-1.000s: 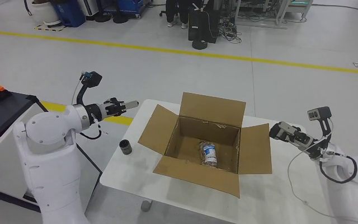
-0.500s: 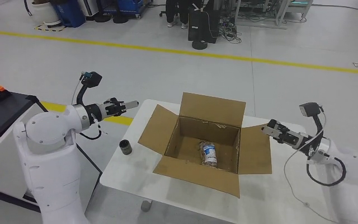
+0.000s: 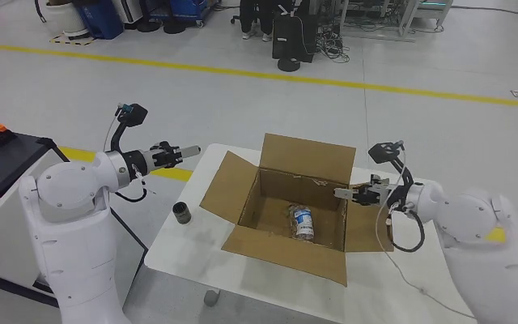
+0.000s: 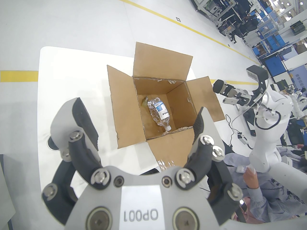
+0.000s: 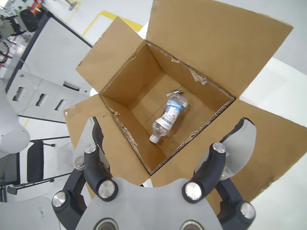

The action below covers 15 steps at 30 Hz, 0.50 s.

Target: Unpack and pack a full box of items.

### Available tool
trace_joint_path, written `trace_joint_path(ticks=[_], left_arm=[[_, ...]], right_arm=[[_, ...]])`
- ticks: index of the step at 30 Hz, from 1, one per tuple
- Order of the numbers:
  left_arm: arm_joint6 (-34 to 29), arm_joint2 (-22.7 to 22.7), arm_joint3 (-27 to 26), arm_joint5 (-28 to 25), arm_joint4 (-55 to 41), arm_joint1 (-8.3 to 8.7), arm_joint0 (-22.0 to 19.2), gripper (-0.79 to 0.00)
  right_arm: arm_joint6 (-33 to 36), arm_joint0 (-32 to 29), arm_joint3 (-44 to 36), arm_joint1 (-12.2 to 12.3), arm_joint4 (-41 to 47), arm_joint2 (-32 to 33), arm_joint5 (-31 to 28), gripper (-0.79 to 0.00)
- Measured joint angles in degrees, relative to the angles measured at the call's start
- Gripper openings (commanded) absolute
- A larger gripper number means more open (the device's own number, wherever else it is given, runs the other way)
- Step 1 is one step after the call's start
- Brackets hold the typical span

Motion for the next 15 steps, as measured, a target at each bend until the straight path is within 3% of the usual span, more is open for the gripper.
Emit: trace_joint_path(ticks=[15], left_arm=[[0.0, 0.0, 0.0, 0.0, 0.0, 0.0, 0.0, 0.0]], right_arm=[[-0.92, 0.18, -0.32, -0.03, -2.03, -0.72, 0.02, 0.0]])
